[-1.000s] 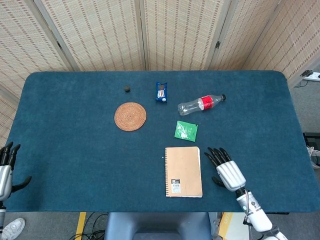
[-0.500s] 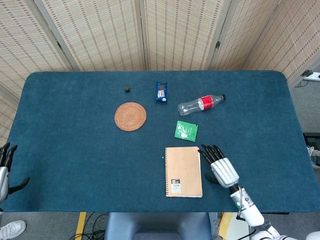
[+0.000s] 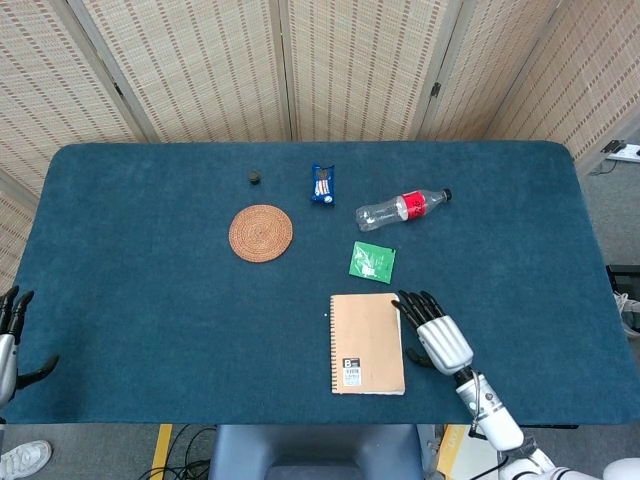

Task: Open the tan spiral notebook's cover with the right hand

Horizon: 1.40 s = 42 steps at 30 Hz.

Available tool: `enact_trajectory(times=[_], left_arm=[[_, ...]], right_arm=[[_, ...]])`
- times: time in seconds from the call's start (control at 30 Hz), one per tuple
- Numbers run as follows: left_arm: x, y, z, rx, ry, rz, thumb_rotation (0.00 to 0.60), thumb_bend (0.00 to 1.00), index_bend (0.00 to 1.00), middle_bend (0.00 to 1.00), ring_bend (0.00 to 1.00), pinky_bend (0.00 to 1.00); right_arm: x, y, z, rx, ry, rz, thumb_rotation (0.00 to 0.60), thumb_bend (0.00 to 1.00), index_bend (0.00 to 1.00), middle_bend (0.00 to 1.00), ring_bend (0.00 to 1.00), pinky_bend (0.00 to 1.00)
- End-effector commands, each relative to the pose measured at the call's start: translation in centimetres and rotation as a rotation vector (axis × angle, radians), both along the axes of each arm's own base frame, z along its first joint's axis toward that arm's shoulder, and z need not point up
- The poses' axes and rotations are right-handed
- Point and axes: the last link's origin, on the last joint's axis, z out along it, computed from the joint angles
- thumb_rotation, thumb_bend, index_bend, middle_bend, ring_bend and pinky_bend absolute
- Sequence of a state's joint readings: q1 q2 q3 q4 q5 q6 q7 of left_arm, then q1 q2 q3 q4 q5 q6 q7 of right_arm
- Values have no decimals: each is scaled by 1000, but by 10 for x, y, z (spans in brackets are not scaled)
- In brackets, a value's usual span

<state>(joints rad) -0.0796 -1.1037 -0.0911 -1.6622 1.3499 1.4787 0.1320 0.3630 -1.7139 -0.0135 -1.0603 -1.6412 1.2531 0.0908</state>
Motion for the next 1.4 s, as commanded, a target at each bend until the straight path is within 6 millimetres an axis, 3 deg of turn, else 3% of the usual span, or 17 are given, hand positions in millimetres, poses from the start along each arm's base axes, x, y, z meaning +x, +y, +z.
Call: enact_trajectory(times=[0.03,0.63,0.9,1.1,1.4], left_arm=[[0,0,1,0,-2,-4,600,220,62,0,0,141],[1,-1,3,-2,-12,-13,600,219,62,0,0,141],[4,-5,10,79,-26,-4,600,220,62,0,0,141],[8,-10,17,144,-110,-33,600,220,62,0,0,141],[2,-19,41,229,-177,-24,600,219,63,0,0,141]], right_arm=[[2,-2,-2,5,-1,0,600,317,0,29,0,0],[12,-5,-5,-4,-51,29,600,327,0,27,0,0],[27,-15,-11,-33,-133,73,600,327,0,19,0,0],[53,-29,-22,-57,-201,137,600,327,0,15,0,0],[121,-40,-35,-55,-276,279,600,327,0,11,0,0]])
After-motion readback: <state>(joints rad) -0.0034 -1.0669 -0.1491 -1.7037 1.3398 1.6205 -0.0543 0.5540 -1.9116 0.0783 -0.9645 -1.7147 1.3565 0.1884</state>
